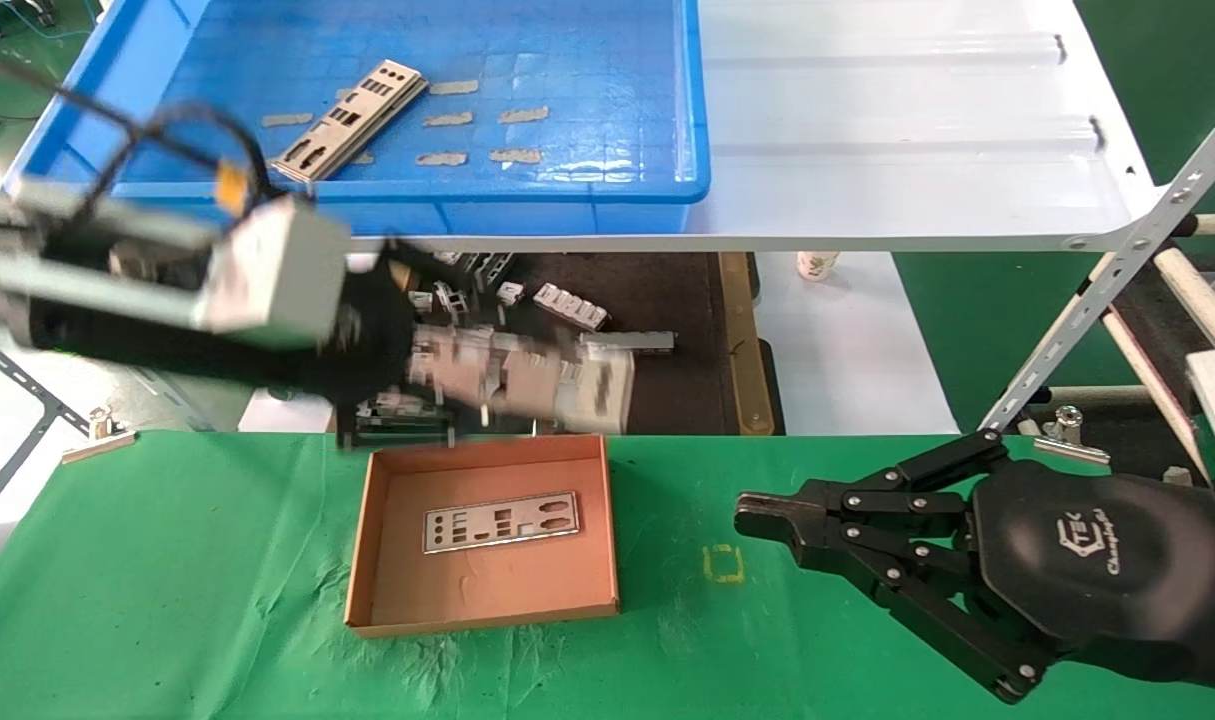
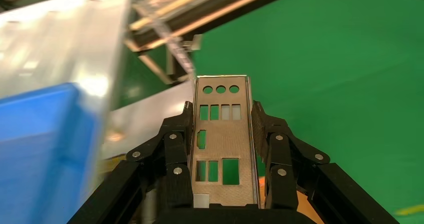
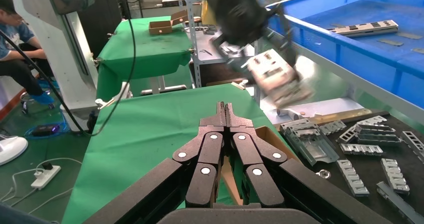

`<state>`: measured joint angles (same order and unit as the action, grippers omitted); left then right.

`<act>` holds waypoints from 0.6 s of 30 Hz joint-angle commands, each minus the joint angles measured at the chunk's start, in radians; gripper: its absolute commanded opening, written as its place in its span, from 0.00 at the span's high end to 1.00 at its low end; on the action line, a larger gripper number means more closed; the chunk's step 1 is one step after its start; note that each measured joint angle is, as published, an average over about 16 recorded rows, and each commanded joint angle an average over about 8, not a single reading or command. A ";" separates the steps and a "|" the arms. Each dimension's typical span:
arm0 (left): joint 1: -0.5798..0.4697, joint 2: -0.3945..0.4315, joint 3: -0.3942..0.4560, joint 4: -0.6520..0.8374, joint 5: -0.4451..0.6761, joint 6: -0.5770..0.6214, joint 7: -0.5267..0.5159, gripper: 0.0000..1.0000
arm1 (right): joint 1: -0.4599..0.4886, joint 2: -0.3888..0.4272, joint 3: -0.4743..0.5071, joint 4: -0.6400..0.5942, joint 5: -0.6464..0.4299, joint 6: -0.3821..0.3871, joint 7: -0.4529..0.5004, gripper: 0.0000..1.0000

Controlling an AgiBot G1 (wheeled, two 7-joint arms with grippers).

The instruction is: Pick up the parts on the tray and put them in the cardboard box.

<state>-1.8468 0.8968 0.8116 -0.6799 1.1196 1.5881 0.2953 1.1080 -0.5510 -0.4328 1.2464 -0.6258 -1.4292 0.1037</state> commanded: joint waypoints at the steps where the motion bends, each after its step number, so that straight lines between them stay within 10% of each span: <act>1: 0.028 -0.025 0.055 -0.070 -0.043 0.000 -0.019 1.00 | 0.000 0.000 0.000 0.000 0.000 0.000 0.000 1.00; 18: 0.241 0.070 0.168 0.085 0.081 -0.278 0.031 1.00 | 0.000 0.000 0.000 0.000 0.000 0.000 0.000 1.00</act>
<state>-1.6120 0.9662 0.9770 -0.5971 1.1959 1.3176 0.3302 1.1081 -0.5509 -0.4328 1.2464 -0.6258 -1.4292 0.1037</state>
